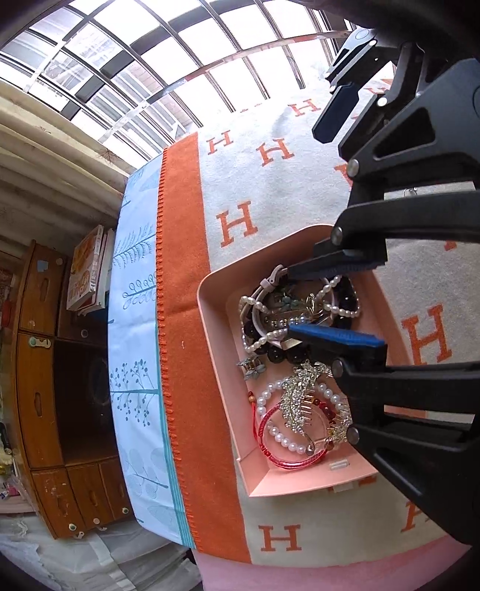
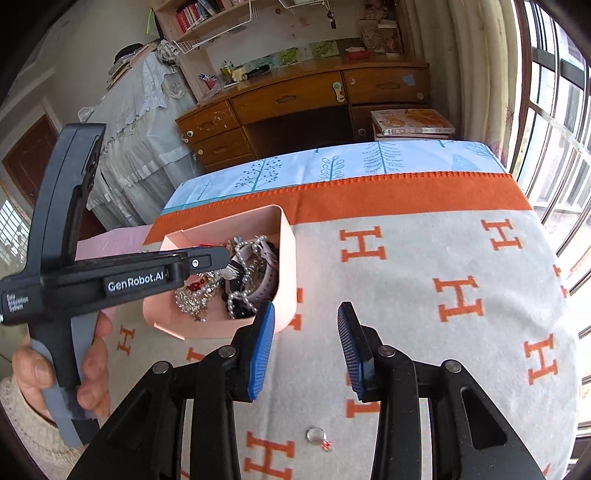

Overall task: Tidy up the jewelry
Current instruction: 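Carry the safety pin and pearl earring into the pink tray and open both tools, then move the left tool to the small silver ring and grasp it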

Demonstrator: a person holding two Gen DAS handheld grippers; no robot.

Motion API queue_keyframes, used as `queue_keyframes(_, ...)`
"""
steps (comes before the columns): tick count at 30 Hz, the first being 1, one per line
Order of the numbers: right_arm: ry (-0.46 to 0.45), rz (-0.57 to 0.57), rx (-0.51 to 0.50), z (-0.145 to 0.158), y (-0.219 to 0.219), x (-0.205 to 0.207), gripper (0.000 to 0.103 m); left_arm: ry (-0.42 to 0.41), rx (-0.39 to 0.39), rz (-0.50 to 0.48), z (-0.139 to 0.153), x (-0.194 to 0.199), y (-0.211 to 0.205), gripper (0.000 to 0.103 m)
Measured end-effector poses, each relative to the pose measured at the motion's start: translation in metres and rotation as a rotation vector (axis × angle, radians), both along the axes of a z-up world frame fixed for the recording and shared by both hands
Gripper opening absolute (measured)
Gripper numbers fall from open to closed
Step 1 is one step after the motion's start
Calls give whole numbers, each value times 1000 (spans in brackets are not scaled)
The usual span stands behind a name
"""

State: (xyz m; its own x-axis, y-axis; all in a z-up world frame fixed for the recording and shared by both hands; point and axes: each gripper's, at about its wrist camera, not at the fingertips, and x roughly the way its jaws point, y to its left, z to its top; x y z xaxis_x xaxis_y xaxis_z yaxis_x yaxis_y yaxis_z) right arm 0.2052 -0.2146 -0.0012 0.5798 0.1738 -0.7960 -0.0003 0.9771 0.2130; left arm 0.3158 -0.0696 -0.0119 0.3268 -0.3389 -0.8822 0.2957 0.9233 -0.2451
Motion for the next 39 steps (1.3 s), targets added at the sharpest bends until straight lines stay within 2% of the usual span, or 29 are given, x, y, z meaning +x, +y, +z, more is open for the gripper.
queue_keyframes(1,2,1,-5,0,-4,-6,36,25,9,9,-2,0,-1,43)
queue_keyframes(2,4,3,-9,1,-7,-12,36,48,8,11,-5,0,-2,46)
queue_keyframes(7,8,6,-46,0,-20,-42,36,67,-64,40,-2,-14,14,46)
queue_keyframes(10,6,14,-46,-2,-24,-61,36,48,-99,55,7,-32,29,46)
queue_keyframes(13,2,25,-50,-3,-24,-81,36,-10,-114,55,20,-60,45,46)
queue_keyframes(17,-1,46,-58,-7,-23,-106,36,-107,-64,31,35,-108,63,46)
queue_keyframes(23,3,71,-74,-17,-21,-141,36,-108,-75,3,31,-172,87,46)
queue_keyframes(26,8,78,-75,-21,-20,-153,36,-126,-56,34,22,-200,95,46)
queue_keyframes(30,6,77,-62,-24,-23,-168,36,-144,-78,55,13,-232,105,46)
queue_keyframes(34,3,80,-66,-28,-24,-178,36,-174,-11,17,2,-259,98,46)
queue_keyframes(39,19,112,-82,-39,-18,-186,36,-191,77,-119,-22,-286,72,46)
